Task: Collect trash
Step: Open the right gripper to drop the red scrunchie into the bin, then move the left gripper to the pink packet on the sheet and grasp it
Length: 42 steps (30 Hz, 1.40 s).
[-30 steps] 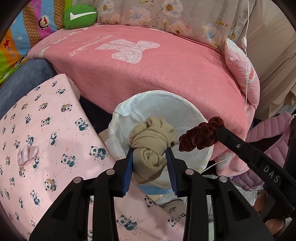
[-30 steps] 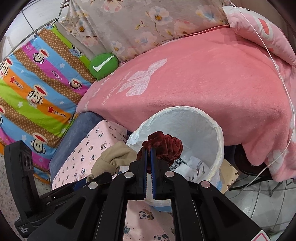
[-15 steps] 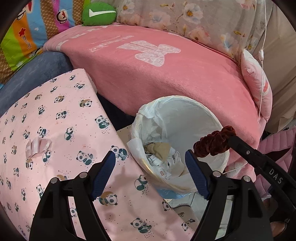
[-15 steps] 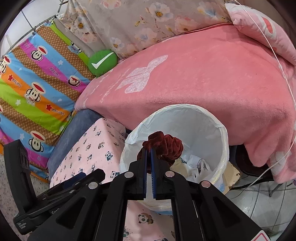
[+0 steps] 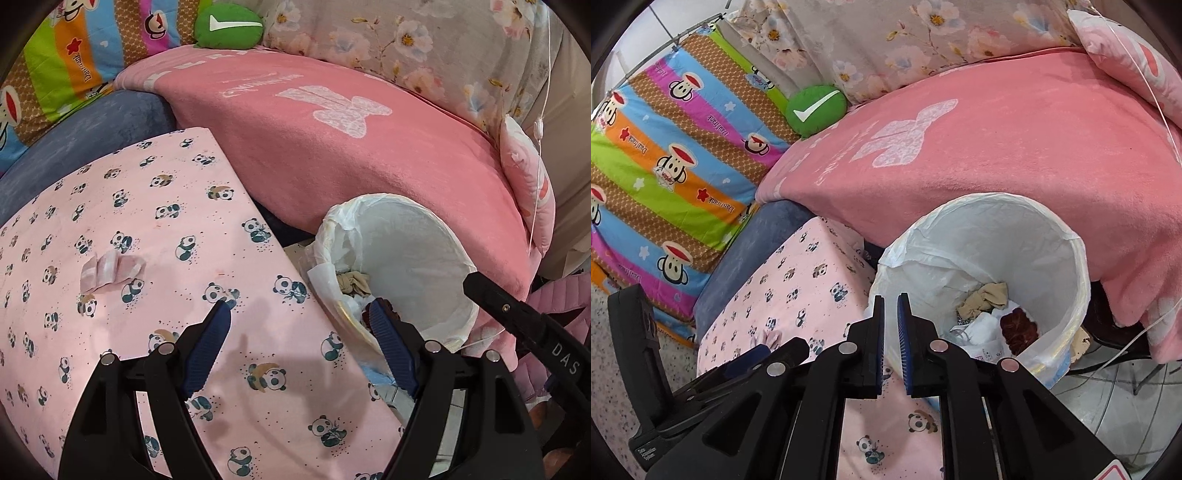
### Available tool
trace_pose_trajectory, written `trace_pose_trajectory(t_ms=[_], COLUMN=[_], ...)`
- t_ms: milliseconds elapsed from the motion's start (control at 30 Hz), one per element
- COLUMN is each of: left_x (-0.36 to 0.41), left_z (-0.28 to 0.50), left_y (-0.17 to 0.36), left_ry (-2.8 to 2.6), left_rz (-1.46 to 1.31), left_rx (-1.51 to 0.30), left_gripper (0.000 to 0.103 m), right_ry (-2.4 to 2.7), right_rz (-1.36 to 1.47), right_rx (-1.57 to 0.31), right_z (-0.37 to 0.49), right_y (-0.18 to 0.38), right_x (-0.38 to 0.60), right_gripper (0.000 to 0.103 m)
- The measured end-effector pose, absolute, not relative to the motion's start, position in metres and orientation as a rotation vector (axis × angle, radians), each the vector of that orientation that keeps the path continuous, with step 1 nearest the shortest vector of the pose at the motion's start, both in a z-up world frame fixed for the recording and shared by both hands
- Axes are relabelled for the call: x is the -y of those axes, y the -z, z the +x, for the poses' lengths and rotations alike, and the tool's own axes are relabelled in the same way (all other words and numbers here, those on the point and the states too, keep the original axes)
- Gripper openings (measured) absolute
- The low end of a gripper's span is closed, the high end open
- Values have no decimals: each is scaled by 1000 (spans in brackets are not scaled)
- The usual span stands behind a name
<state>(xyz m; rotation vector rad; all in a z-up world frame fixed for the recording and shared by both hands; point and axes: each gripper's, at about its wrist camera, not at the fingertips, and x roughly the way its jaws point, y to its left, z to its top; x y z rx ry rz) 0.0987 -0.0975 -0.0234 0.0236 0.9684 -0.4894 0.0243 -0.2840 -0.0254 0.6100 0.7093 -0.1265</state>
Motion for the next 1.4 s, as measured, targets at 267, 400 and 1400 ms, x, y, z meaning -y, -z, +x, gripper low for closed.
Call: trace_pose_trajectory(t_ms=[267, 400, 1400], left_x=[53, 25, -82], left_z=[106, 113, 221], left_y=[32, 37, 100], left_ry=[415, 367, 278], left_rz=[-27, -56, -250], left_rx=[-982, -991, -1142], left_gripper=[74, 74, 55], right_ry=[58, 22, -167], right_rz=[567, 542, 484], right_rx=[-755, -779, -971], right_z=[39, 47, 185], right_y=[27, 30, 94], right_x=[242, 216, 76], right_gripper=[13, 14, 34])
